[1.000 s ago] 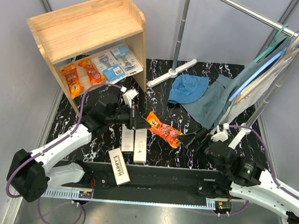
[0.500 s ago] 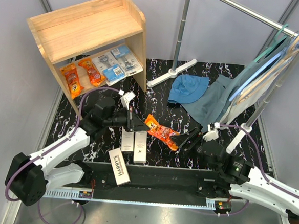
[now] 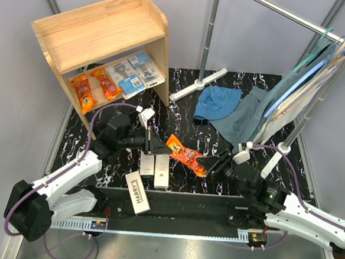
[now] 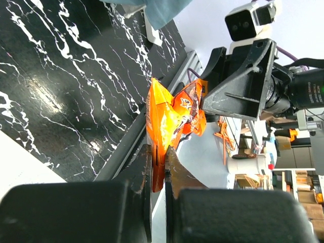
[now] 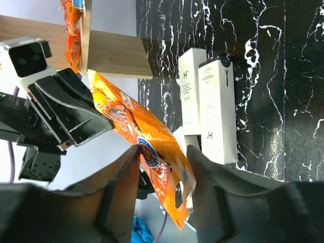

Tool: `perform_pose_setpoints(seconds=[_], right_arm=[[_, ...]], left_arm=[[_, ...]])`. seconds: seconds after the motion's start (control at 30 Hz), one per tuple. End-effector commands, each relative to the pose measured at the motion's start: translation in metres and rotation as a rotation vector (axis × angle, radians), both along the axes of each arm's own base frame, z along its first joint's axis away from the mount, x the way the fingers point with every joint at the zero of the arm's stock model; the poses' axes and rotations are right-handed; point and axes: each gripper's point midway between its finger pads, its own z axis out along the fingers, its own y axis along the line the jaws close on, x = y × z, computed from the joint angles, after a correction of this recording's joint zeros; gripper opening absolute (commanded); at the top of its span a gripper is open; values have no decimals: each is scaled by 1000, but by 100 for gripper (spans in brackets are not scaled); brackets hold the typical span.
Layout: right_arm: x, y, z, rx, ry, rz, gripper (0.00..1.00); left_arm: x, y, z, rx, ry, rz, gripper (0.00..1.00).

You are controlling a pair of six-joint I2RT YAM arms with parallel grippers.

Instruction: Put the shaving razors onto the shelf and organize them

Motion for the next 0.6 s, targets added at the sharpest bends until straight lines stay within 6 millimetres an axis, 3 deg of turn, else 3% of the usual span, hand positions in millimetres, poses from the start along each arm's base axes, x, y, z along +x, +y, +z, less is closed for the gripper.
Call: perform_pose_setpoints(seconds=[0.0,0.2,0.4,0.5,0.53,0.57], right_arm=[[4,0,9,41,-31,-15,40],[2,-1,8,48,-37,-6,19],[2,-2,9,49,-46,-4,11],[1,-1,9,43,-48,2,10],[1,-1,11,46,-53,3,9],[1,-1,11,45,-54,5,10]], left_arm=[[-8,-1,16,-61,-47,-47,0],[-6,1,10,-47,-42,-21,0],[-4,3,8,-27,-48,-8,0],[-2,5,6,1,-55,6,11],[-1,6,6,9,-66,9,27],[0,6,9,11,-77,15,34]])
